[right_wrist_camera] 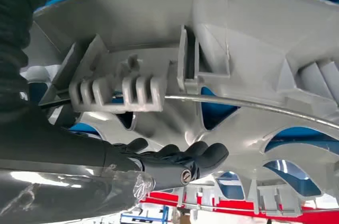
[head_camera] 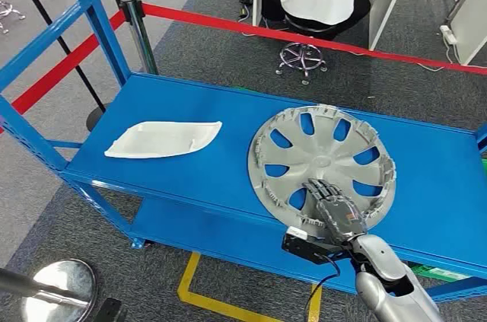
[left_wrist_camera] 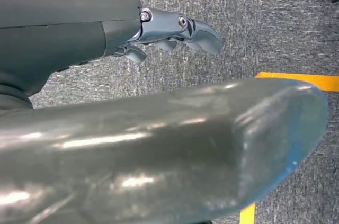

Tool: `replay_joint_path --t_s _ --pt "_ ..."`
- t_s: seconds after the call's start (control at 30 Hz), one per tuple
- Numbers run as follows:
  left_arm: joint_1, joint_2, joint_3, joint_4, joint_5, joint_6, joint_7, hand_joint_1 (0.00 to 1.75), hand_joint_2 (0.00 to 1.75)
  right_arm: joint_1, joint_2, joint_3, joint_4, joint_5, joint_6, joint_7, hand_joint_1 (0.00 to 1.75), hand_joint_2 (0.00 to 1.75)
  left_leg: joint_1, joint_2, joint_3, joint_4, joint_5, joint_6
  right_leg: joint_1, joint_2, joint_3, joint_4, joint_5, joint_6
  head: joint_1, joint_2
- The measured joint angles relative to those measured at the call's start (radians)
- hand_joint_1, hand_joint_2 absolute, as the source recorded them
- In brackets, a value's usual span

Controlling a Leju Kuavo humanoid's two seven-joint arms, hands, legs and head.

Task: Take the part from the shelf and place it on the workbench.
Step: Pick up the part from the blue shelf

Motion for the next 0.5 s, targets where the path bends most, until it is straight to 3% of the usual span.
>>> replay_joint_path --t_s 0.27,0.5 --pt "0.001 0.000 0.000 0.000 0.004 0.003 -0.001 0.00 0.00 0.024 0.009 -0.005 -0.008 0.041 -0.018 -0.015 1.75 1.75 0.000 0.000 0.002 0.000 0.002 0.001 0.000 0.001 0.004 -0.003 0.004 -0.001 0.000 0.000" --pt "0.004 -0.001 0.003 0.000 0.022 0.013 -0.003 0.00 0.00 0.128 -0.012 -0.004 -0.190 -0.001 0.018 -0.061 1.75 1.75 0.000 0.000 0.000 0.000 0.004 0.000 0.000 0.000 0.002 -0.004 0.006 0.000 0.000 0.000"
